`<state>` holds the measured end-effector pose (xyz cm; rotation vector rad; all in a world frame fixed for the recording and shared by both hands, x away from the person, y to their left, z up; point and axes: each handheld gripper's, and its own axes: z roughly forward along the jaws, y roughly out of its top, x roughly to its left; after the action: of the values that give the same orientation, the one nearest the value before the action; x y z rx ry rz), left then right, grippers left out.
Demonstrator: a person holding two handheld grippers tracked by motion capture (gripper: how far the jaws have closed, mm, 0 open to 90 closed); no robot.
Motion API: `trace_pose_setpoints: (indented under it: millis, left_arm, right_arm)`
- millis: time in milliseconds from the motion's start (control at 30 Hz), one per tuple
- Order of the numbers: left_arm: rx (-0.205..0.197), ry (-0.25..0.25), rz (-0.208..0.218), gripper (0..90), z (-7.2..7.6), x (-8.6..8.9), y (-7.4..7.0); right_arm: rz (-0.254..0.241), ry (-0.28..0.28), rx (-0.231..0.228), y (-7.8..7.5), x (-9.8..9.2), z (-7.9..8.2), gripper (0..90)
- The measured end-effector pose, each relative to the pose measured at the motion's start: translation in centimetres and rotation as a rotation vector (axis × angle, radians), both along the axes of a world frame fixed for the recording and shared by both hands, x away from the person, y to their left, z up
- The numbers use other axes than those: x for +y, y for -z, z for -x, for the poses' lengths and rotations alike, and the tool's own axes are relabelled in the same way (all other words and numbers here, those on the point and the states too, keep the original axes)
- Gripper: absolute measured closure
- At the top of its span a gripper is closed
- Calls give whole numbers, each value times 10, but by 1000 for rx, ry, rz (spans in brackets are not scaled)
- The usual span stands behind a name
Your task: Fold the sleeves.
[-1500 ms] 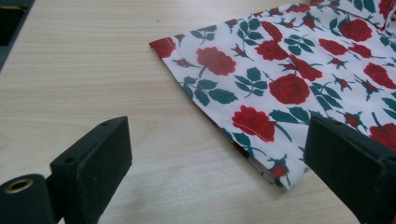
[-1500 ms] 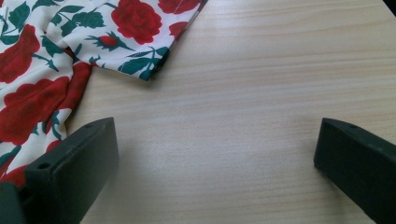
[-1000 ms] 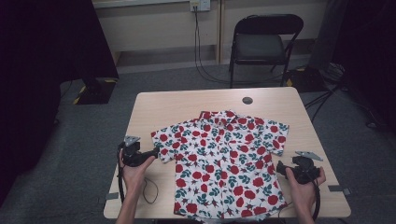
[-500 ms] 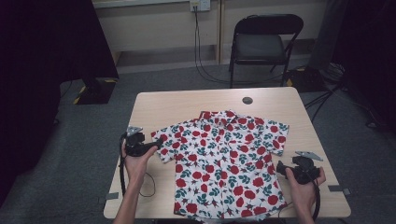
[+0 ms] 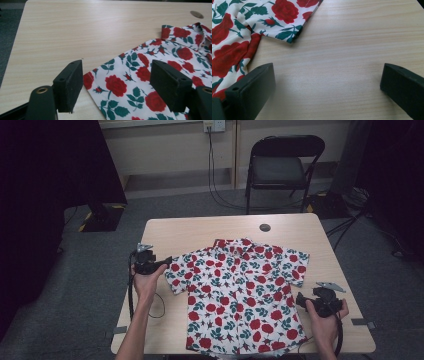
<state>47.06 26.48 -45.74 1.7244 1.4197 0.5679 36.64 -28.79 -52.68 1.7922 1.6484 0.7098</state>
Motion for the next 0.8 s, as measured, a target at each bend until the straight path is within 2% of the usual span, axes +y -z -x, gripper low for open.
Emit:
trace_pose_setpoints:
  millis: [100, 167, 300, 400, 467, 533, 800]
  left_arm:
    - [30, -9, 9, 319, -12, 4, 10]
    - [39, -11, 10, 335, -14, 5, 12]
    - [79, -31, -2, 351, -25, 8, 27]
    - [84, -50, -5, 393, -26, 7, 30]
    - [94, -54, -29, 432, -27, 5, 35]
    - [103, -60, -19, 450, -28, 5, 40]
    - [133, -81, -35, 509, -34, 5, 51]
  right_arm:
    - [0, 0, 0, 0, 0, 0, 0]
    - [0, 0, 0, 0, 0, 0, 0]
    - [0, 0, 0, 0, 0, 0, 0]
    - [0, 0, 0, 0, 0, 0, 0]
    - [0, 0, 0, 0, 0, 0, 0]
    - [0, 0, 0, 0, 0, 0, 0]
    - [0, 0, 0, 0, 0, 0, 0]
